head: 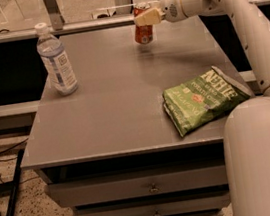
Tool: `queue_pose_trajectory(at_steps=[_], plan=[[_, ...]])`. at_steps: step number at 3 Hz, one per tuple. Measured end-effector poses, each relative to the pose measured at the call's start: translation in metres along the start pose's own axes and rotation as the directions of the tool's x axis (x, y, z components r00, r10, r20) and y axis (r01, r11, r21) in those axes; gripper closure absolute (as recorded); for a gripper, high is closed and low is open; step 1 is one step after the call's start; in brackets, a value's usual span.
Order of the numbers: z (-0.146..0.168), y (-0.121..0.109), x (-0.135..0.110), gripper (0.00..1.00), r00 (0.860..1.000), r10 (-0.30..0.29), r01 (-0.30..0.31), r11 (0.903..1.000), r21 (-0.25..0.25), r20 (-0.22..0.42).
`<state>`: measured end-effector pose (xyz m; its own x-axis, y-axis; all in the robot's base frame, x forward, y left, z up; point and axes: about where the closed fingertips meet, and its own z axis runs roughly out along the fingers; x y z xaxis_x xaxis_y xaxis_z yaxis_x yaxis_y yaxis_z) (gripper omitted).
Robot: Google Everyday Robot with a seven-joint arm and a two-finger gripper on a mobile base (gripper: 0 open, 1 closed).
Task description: Move coke can near green jalapeno chip bag
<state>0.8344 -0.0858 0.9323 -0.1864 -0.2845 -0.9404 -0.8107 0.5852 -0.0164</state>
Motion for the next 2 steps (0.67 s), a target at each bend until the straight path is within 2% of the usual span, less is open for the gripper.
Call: queue_pose_trajectory(at_steps=[1, 2], plan=[[-0.043, 0.017, -0.015, 1.0, 0.998, -0.067, 0.067, 0.9977, -0.006, 0.0], [-0.063, 0.035, -0.008, 1.0, 0.996, -0.088, 0.087, 0.9957, -0.032, -0.026]])
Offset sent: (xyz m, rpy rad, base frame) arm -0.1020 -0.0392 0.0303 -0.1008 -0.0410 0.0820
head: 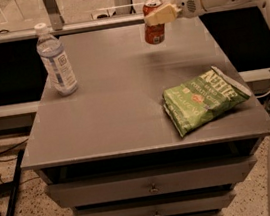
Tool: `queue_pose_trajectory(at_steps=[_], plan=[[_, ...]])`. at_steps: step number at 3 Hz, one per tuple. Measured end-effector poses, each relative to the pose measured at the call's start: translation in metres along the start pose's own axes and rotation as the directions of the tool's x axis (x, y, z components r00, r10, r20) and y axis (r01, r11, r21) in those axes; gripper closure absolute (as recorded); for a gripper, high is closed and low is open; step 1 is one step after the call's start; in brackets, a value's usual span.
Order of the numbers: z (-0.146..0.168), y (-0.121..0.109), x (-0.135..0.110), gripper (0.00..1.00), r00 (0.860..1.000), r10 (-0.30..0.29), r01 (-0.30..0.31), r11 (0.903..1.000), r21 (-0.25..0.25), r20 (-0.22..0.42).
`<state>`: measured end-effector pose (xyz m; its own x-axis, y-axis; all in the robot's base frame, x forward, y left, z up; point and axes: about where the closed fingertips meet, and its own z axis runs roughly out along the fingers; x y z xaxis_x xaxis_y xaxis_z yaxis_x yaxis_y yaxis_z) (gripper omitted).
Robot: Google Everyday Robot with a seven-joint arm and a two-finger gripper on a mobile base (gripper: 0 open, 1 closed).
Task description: Move coke can near green jalapeno chip bag
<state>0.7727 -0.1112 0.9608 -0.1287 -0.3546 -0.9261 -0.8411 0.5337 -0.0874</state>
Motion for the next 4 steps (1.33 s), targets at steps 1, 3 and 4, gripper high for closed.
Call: queue_pose_trajectory(at_steps=[1, 3, 4], plan=[[-0.014, 0.026, 0.008, 1.0, 1.0, -0.012, 0.011, 0.9992, -0.039, -0.026], [-0.037, 0.07, 0.035, 1.0, 0.998, -0.027, 0.023, 0.9979, -0.061, -0.063], [-0.047, 0.081, 0.049, 1.0, 0.996, -0.028, 0.023, 0.9977, -0.063, -0.081]])
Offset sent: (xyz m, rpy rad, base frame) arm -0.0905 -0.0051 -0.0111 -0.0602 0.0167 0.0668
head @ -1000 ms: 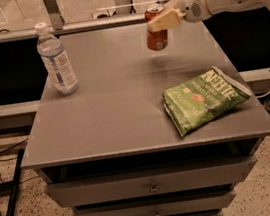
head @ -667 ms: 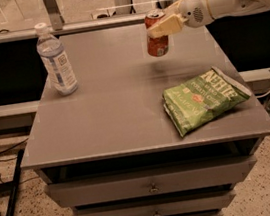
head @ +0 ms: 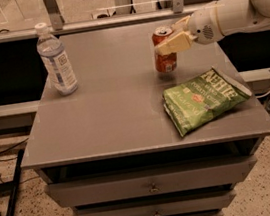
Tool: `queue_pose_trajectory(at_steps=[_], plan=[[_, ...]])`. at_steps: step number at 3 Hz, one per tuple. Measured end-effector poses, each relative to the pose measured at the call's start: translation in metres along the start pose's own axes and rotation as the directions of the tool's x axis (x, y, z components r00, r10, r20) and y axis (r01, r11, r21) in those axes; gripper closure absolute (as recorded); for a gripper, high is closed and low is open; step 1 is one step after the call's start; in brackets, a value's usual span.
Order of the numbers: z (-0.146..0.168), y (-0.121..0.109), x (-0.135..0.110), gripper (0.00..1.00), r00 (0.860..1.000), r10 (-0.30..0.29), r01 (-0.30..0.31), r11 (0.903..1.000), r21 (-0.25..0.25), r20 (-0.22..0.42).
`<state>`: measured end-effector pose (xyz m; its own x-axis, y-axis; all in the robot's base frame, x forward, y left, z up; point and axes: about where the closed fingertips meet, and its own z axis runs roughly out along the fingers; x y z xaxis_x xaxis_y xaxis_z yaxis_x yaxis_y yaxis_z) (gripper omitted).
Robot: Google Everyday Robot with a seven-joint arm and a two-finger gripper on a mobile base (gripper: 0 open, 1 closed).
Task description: Move coke can near green jalapeno chip bag
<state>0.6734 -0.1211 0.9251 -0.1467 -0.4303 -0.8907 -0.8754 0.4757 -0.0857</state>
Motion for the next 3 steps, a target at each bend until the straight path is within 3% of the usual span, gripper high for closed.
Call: queue_pose_trajectory(at_steps=[2, 3], plan=[[-0.018, 0.018, 0.037, 0.59, 0.999, 0.029, -0.03, 0.9996, -0.005, -0.031], [-0.029, 0.021, 0.048, 0.27, 0.998, 0.035, -0.035, 0.9993, 0.011, -0.045]])
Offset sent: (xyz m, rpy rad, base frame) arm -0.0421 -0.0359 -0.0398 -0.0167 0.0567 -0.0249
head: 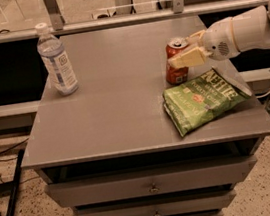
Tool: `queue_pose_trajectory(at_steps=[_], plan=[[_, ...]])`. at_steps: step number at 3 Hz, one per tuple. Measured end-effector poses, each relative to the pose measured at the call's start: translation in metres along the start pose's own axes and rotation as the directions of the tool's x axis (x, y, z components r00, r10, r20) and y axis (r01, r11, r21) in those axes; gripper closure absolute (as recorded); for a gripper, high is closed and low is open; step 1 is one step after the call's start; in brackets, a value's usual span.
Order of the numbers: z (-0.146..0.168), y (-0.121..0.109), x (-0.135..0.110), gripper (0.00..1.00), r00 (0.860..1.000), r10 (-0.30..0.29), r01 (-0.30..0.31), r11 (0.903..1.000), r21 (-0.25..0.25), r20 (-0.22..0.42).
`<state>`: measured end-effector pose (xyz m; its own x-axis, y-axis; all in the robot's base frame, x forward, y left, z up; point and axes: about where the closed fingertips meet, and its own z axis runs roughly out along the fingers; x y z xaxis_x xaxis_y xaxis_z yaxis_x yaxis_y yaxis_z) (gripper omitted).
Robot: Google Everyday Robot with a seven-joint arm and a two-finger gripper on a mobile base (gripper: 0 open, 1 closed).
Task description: Move coke can near green jalapeno chip bag
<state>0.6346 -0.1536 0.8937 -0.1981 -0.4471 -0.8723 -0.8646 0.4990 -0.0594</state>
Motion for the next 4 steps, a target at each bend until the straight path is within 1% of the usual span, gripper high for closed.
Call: queue_pose_trajectory(at_steps=[1, 2, 3, 4], plan=[[-0.009, 0.0, 0.005, 0.04, 1.0, 0.0, 0.0, 0.9999, 0.017, -0.01], [-0.012, -0.001, 0.006, 0.0, 1.0, -0.003, 0.004, 0.9997, 0.023, -0.016], [-0.018, -0.004, 0.009, 0.0, 1.0, -0.007, 0.008, 0.9994, 0.033, -0.021], [-0.058, -0.04, 0.028, 0.0, 1.0, -0.023, 0.021, 0.9924, 0.121, 0.009]])
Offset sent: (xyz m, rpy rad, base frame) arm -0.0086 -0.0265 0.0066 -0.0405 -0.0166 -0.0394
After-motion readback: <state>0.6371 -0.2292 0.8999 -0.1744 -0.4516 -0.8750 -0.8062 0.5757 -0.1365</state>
